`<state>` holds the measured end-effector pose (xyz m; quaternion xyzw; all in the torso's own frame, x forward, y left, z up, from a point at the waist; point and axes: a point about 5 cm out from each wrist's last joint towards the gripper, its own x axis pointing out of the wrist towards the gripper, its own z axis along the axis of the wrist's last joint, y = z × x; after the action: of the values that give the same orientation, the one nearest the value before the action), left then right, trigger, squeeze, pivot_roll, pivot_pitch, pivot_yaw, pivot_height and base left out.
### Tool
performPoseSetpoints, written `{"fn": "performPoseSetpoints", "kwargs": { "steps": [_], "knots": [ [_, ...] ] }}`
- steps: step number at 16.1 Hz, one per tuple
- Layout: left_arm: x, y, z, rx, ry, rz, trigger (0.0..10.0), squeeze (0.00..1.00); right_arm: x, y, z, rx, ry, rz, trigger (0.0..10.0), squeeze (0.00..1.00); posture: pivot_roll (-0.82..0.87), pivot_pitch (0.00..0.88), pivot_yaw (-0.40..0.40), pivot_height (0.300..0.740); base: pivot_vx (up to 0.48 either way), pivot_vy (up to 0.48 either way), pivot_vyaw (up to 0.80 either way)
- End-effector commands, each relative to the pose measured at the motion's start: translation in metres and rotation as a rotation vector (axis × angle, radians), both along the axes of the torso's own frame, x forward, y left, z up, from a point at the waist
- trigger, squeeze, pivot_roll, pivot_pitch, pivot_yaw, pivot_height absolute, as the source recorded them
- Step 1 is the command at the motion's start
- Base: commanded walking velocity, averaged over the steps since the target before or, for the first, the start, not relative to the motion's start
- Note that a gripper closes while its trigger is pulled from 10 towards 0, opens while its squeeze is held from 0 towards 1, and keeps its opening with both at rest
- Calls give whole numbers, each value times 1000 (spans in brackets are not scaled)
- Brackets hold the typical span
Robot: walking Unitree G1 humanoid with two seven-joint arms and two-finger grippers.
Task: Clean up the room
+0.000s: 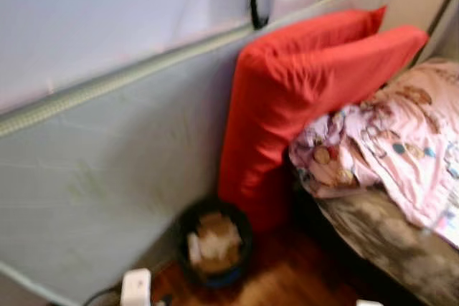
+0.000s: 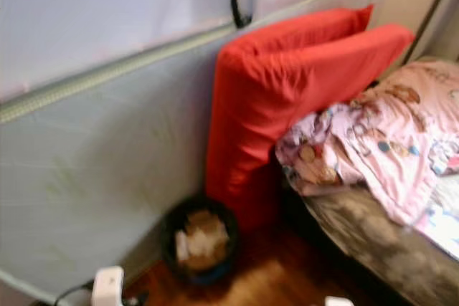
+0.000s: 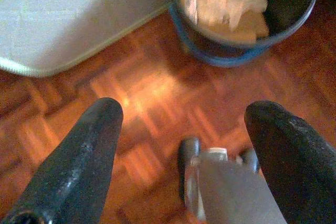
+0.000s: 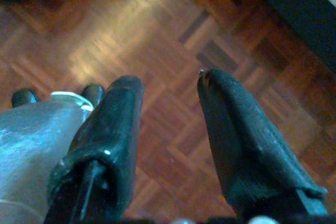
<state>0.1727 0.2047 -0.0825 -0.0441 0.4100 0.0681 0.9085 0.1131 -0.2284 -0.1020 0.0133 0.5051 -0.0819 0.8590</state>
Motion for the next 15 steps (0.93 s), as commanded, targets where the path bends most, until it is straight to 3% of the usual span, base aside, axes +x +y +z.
{"fn": "performPoseSetpoints", "kwargs": {
  "steps": [1, 6, 15],
  "knots": [
    [-33, 35, -9, 82, 201, -62, 10000, 0, 30, 15, 5, 140, -10, -62, 10000, 0, 4, 0, 0, 740, 0, -300, 0],
    [-33, 38, -8, 70, 193, -32, 10000, 0, 31, 13, 6, 134, -11, -56, 10000, 0, 6, 0, -8, 740, 0, -281, 0],
    [-33, 39, -8, 64, 186, -21, 10000, 0, 32, 12, 6, 138, -16, -62, 10000, 0, 10, 0, -15, 740, 0, 0, 0]
  ]
}}
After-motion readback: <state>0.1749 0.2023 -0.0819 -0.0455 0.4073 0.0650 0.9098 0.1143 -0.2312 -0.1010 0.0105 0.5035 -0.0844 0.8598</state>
